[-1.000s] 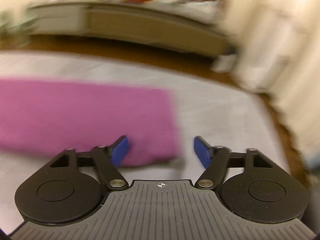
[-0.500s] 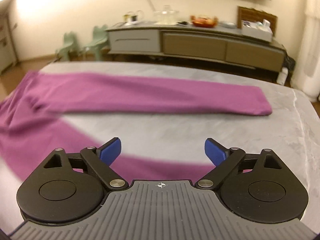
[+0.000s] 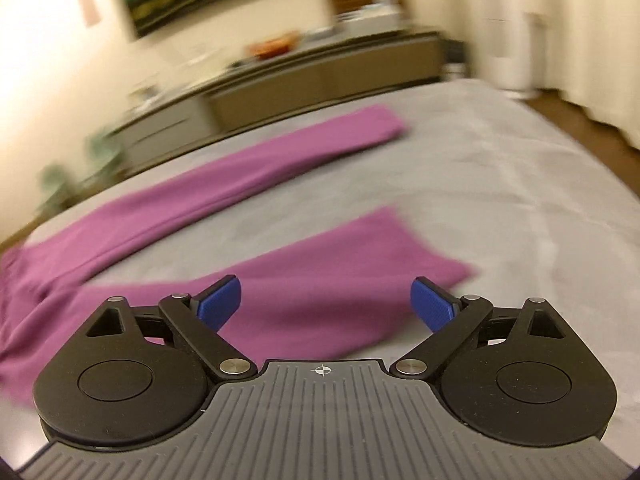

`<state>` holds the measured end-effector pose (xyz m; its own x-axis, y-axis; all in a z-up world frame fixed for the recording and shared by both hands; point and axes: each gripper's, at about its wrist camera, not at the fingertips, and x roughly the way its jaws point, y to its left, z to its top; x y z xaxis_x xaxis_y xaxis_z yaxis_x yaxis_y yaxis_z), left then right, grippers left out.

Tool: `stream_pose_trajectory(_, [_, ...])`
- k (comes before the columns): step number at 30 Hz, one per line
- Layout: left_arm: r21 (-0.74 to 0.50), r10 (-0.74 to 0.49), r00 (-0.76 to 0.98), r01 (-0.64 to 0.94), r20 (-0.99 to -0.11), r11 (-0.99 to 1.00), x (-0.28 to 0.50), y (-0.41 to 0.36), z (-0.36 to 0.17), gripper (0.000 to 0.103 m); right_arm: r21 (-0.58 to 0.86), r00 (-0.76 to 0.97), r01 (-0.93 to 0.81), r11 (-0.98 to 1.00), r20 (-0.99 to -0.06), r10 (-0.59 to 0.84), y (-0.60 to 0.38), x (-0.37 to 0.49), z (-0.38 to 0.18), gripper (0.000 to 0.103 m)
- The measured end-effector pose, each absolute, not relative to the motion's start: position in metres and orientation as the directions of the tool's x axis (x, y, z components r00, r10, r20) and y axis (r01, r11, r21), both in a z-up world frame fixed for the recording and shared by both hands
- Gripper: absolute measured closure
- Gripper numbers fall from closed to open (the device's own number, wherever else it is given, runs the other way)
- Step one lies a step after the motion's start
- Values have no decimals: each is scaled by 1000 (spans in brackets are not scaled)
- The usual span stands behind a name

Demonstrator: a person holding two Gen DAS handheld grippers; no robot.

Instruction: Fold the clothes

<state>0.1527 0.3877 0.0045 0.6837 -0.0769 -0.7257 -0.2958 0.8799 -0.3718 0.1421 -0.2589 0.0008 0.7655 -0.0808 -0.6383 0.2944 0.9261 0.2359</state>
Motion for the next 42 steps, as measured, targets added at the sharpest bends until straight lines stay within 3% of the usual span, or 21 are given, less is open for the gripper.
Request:
stream_pose_trajectory(3, [-368, -68, 695, -292, -715, 883, 164, 380, 2, 34, 219, 739, 358, 908, -661, -132, -274, 145, -10, 10])
stream_pose_trajectory(4, [-373, -71, 697, -292, -713, 881, 167, 378, 1, 47, 215, 730, 354, 910, -671, -126, -275, 149, -14, 14])
stream_pose_trajectory(5, [-379, -74, 699, -293, -711, 878, 170, 377, 1, 63, 204, 719, 346, 916, -685, -119, -275, 154, -18, 24])
stream_pose_trajectory(6, [-395, -77, 704, -300, -706, 868, 168, 379, 1, 90, 188, 705, 338, 922, -700, -116, -273, 159, -22, 32])
stream_pose_trajectory(8, [-442, -83, 721, -326, -688, 835, 159, 386, 4, 94, 162, 682, 325, 932, -723, -112, -271, 168, -29, 103])
stream_pose_trajectory(10, [-489, -88, 737, -350, -671, 799, 150, 394, 7, 95, 166, 691, 323, 932, -714, -112, -273, 171, -27, 103])
stream_pose_trajectory(15, [-572, -91, 759, -401, -645, 716, 128, 412, 13, 95, 288, 799, 325, 901, -592, -99, -292, 119, 18, 103])
stream_pose_trajectory(19, [-502, -63, 713, -425, -698, 753, 124, 413, 14, 94, 250, 721, 312, 916, -691, -57, -289, 107, 0, 102])
stream_pose_trajectory(21, [-476, -45, 704, -430, -709, 767, 122, 411, 18, 91, 195, 706, 305, 932, -704, -84, -284, 111, -1, 92])
stream_pose_trajectory(23, [-449, -27, 694, -435, -720, 780, 121, 410, 21, 88, 173, 730, 344, 923, -668, -147, -289, 108, 7, 62])
stream_pose_trajectory(27, [-395, 9, 674, -444, -739, 804, 119, 407, 27, 79, 154, 755, 323, 934, -637, -156, -301, 134, 16, 51])
stream_pose_trajectory(29, [-367, 28, 664, -448, -747, 815, 118, 405, 31, 78, 138, 739, 266, 954, -665, -110, -306, 160, 7, 39])
stream_pose_trajectory(30, [-353, 38, 659, -449, -751, 820, 117, 404, 32, 77, 130, 726, 233, 964, -682, -84, -306, 173, 0, 38])
stream_pose_trajectory(36, [-252, 89, 639, -423, -764, 870, 126, 381, 36, 76, 105, 666, 75, 992, -745, 29, -294, 214, -30, 42])
stream_pose_trajectory(37, [-248, 96, 633, -432, -769, 867, 129, 382, 34, 76, 93, 664, 42, 995, -747, 42, -288, 217, -33, 48])
stream_pose_trajectory(38, [-243, 102, 626, -441, -773, 864, 131, 383, 31, 76, 79, 664, 10, 997, -746, 52, -282, 218, -34, 78])
stream_pose_trajectory(39, [-238, 108, 619, -450, -778, 860, 134, 384, 28, 77, 79, 660, -17, 997, -748, 71, -278, 220, -33, 96])
stream_pose_trajectory(42, [-196, 151, 599, -474, -787, 858, 137, 383, 25, 78, 39, 673, -26, 999, -738, 47, -272, 224, -24, 101])
